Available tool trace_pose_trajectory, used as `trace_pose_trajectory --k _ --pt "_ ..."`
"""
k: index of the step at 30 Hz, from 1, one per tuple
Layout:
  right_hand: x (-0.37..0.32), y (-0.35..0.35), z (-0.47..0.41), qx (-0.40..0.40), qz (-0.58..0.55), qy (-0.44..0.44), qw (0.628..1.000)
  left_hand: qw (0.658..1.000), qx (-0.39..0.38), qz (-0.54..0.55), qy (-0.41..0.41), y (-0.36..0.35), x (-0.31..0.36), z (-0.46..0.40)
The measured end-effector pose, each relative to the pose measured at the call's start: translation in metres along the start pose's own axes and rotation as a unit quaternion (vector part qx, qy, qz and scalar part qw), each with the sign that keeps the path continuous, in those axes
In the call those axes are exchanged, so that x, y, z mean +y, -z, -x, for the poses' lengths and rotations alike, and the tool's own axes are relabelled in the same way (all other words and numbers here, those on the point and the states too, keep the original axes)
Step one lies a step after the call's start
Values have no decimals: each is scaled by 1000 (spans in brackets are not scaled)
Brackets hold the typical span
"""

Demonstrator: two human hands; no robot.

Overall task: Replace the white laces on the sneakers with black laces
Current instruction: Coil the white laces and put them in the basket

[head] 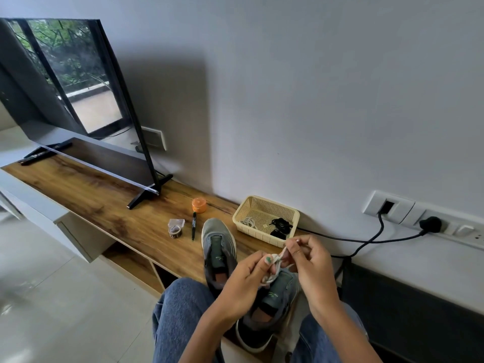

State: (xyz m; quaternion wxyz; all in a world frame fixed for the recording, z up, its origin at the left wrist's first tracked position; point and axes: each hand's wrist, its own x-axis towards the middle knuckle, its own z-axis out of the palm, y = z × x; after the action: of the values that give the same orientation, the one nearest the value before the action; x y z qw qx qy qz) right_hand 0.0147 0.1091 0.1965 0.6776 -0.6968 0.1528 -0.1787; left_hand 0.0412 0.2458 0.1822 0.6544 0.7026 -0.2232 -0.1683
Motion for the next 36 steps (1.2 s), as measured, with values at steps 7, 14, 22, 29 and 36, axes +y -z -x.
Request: trace_pose_trajectory --k 7,14,22,29,36 --pt "-3 -3 2 -74 -20 -118 990 998 -26 50 16 0 1 2" --pt "-4 1 4 -83 -20 -138 987 998 10 53 31 -2 -1 1" --pt "0 4 5 -92 -27 -133 986 997 52 34 44 -4 -6 -1" --pt "-4 8 7 -156 -32 -132 978 995 86 -9 43 -1 -12 -3" --pt "1 7 7 -116 -50 -146 981 994 101 -1 30 -4 -10 -2"
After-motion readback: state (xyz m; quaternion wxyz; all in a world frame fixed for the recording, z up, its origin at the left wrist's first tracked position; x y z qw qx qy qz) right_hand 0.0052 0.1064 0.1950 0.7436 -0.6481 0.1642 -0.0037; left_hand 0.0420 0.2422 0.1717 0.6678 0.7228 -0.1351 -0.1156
